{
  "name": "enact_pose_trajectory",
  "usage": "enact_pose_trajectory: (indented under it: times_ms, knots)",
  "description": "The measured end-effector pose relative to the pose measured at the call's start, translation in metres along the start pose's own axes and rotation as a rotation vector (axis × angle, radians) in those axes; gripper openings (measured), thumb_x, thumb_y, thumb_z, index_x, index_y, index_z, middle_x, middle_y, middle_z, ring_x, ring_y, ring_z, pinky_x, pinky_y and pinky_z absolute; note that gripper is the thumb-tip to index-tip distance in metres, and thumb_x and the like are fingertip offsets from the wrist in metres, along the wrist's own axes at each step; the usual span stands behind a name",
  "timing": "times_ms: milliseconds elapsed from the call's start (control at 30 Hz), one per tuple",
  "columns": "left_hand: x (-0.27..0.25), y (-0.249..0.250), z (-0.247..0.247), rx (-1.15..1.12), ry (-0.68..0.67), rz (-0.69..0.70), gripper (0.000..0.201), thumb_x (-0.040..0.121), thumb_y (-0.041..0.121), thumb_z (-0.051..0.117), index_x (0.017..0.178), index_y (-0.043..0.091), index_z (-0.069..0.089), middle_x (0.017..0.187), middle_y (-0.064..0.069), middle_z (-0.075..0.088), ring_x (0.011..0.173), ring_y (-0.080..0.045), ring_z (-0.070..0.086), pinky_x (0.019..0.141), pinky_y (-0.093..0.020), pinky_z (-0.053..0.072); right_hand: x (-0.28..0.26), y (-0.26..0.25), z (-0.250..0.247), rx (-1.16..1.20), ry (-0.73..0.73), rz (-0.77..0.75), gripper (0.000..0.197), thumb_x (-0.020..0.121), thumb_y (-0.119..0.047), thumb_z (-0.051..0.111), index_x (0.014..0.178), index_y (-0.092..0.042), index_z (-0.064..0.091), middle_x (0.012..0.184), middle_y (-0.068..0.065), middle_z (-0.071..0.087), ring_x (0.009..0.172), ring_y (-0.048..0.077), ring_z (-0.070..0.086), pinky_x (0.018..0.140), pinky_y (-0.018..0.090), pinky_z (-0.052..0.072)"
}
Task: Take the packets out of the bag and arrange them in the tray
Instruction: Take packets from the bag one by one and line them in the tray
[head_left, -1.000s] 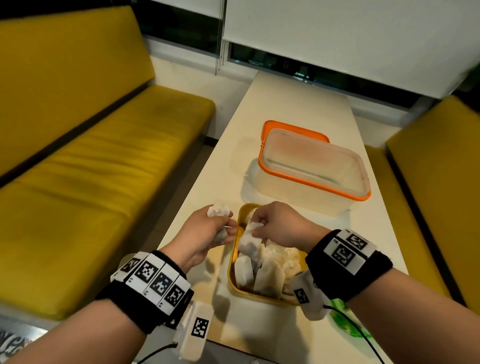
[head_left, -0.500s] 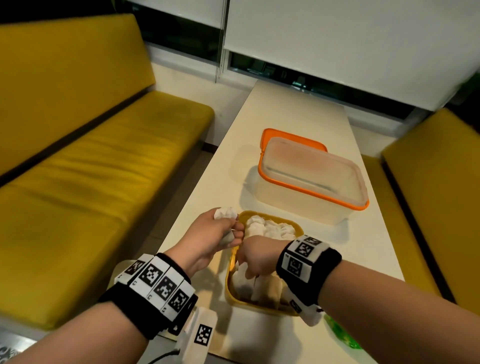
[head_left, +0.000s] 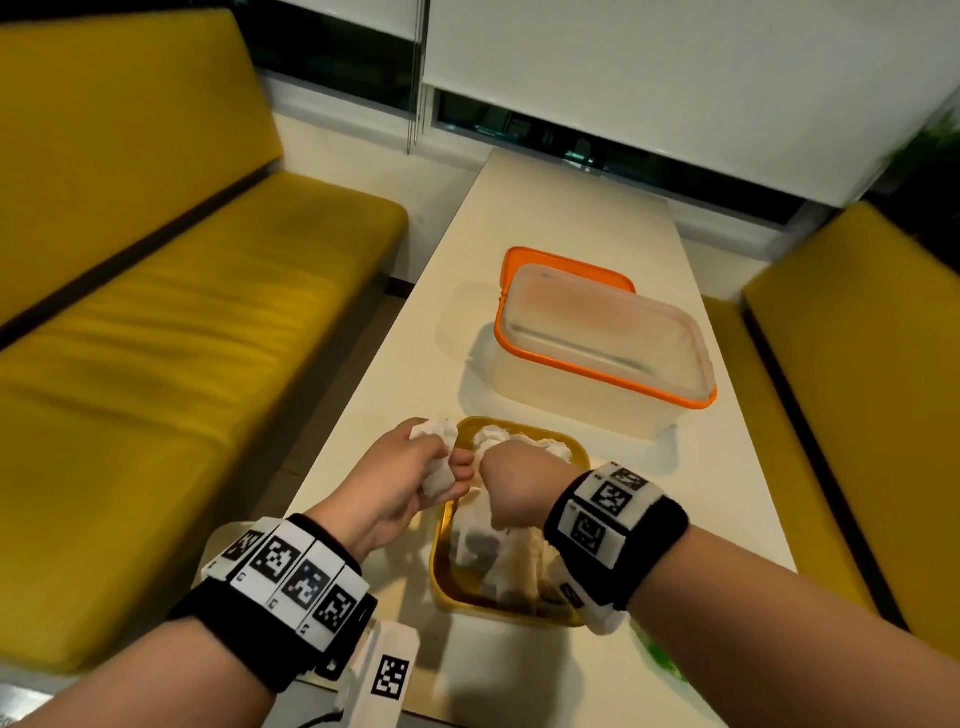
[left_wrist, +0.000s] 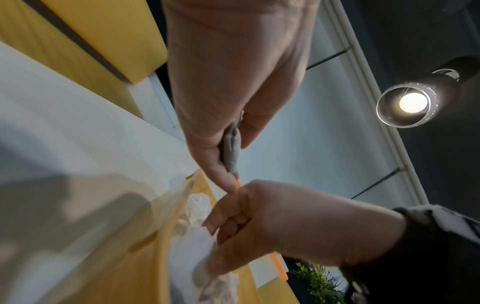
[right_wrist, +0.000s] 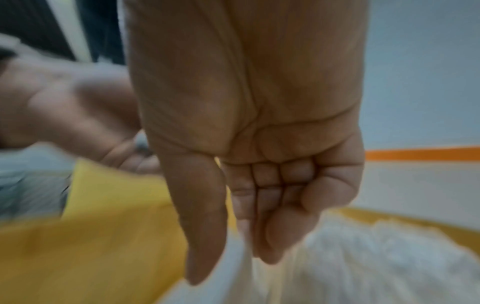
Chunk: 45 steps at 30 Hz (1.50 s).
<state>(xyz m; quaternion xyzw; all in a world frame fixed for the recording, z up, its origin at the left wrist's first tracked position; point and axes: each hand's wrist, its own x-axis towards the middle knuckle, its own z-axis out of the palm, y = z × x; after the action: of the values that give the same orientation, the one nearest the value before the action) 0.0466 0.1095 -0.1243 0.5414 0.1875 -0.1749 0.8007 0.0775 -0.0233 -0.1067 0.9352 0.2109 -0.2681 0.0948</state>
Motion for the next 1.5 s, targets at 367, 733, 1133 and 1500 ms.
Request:
enact_pose_trajectory:
  times_ms: [367,733,1133,1500]
  knots:
    - [-0.013,-0.010,0.013,0.255,-0.178,0.112,0.054,0.086,-0.015,0.045,0.127,0.021,0.048,0.111,-0.009,0.064,0.085,-0.024,0.071,0.069,-0.032,0.060,-0.030,0.000,-0.013,0.743,0.402,-0.120,0.004,0.085,-0.026,0.066,0.081,-0.027,0.066,0.082,-0.005,0.066,0.071,0.008,0.058,0.053,0.005,0.035]
    - [-0.016,-0.015,-0.006,0.601,-0.029,0.254,0.032,0.081,0.026,0.074,0.111,0.025,0.062,0.094,0.000,0.072,0.087,-0.015,0.069,0.081,-0.036,0.058,-0.030,0.012,-0.013,0.572,0.370,-0.035,0.016,0.085,-0.011,0.056,0.088,-0.022,0.067,0.080,-0.006,0.057,0.079,0.014,0.052,0.060,0.020,0.036]
    - [-0.014,-0.012,-0.013,0.426,0.003,0.278,0.009,0.090,0.013,0.062,0.099,0.014,0.065,0.091,-0.011,0.070,0.084,-0.018,0.070,0.072,-0.026,0.057,-0.014,-0.011,0.020,0.182,-0.035,0.033,0.030,0.096,-0.025,0.050,0.121,-0.012,0.060,0.118,0.008,0.061,0.106,0.023,0.055,0.084,0.026,0.041]
    - [-0.013,-0.013,0.008,0.493,-0.031,0.293,0.009,0.089,0.013,0.062,0.091,0.021,0.067,0.090,-0.005,0.072,0.088,-0.026,0.068,0.074,-0.033,0.055,-0.103,0.073,0.033,0.708,0.598,0.257,0.018,0.093,-0.019,0.053,0.103,-0.021,0.068,0.099,-0.008,0.066,0.087,0.008,0.056,0.070,0.016,0.037]
